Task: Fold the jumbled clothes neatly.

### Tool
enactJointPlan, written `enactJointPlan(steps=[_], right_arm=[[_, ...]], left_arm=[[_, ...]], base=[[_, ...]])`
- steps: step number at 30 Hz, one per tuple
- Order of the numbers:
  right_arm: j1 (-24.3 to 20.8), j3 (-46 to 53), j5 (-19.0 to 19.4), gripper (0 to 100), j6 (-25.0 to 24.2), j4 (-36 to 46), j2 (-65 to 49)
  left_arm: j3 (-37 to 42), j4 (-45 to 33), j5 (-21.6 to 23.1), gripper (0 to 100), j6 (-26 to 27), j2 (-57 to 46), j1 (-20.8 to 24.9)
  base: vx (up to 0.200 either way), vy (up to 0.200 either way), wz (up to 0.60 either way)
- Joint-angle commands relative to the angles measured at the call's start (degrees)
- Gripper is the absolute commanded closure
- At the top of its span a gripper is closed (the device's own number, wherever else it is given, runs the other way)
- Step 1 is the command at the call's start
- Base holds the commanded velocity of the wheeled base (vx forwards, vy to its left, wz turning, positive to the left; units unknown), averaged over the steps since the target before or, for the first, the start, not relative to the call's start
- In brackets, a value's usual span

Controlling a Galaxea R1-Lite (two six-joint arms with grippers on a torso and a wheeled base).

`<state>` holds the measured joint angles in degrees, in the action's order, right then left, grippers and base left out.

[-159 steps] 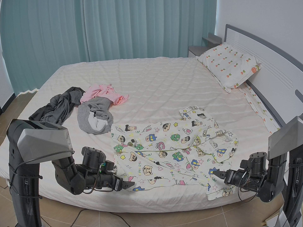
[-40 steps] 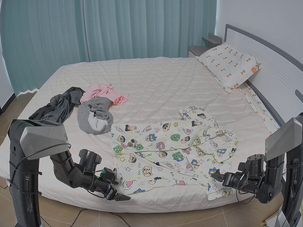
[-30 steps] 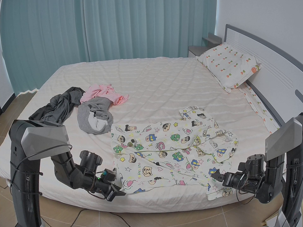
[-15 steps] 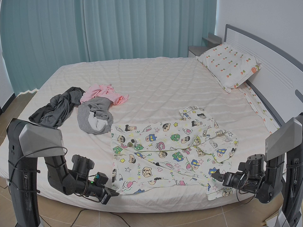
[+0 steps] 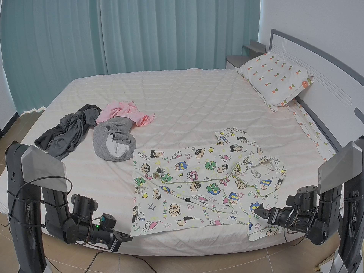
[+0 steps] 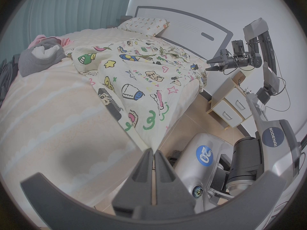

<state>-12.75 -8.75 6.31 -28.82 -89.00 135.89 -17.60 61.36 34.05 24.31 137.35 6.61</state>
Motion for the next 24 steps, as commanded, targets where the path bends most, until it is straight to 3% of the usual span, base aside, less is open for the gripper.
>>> enactJointPlan(steps=[1,12,15,19,23,24], right_arm=[[0.1,-0.04,0.01,0,-0.01,-0.64,0.17],[0.36,-0.04,0.01,0,-0.01,-0.64,0.08],[0.36,-0.12,0.01,0,-0.01,-0.64,0.17],[0.36,-0.12,0.01,0,-0.01,-0.64,0.17],[0.36,-0.12,0.01,0,-0.01,-0.73,0.17],[0.36,-0.12,0.01,0,-0.01,-0.64,0.17]], left_arm=[[1.96,1.66,0.05,100,-0.05,1.69,-0.37],[6.44,6.76,-0.12,100,-0.84,1.16,-1.6],[6.09,9.05,-0.74,100,-6.64,1.08,-0.45],[4.86,11.15,-7.42,100,-14.55,1.52,3.06],[3.63,12.91,-9.53,100,-16.13,2.13,4.73],[2.93,12.91,-9.61,0,-16.13,2.39,5.26]], base=[[0.0,0.0,0.0],[0.0,0.0,0.0],[0.0,0.0,0.0],[0.0,0.0,0.0],[0.0,0.0,0.0],[0.0,0.0,0.0]])
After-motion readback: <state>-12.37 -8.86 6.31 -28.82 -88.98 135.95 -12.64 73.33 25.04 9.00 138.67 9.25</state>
